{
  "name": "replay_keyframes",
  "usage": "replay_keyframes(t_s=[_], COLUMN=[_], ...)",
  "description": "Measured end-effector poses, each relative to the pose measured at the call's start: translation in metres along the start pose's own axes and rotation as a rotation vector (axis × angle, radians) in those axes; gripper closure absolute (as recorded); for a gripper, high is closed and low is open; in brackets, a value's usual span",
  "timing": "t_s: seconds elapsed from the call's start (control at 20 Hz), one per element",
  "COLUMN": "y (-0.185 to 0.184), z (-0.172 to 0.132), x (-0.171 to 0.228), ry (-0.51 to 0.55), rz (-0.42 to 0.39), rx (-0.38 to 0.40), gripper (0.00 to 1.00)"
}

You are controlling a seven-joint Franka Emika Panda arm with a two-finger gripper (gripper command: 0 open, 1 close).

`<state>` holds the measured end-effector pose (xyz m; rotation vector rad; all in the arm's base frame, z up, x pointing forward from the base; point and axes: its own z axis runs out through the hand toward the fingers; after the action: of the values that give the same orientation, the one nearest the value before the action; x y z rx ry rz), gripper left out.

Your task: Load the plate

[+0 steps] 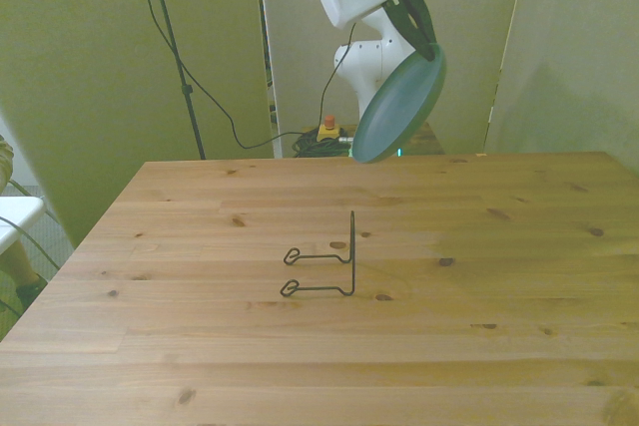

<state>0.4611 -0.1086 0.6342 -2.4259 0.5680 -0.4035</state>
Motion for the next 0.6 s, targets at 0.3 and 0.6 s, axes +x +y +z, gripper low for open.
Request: replay_keyframes(t_s=[0.3,0.6], y=[0.039,0.052], z=[-0.032,-0.012], x=[0.019,0.060], ry=[0.000,-0.006], rz=[0.012,0.045], rx=[0.050,0.021], gripper=[1.00,1.00])
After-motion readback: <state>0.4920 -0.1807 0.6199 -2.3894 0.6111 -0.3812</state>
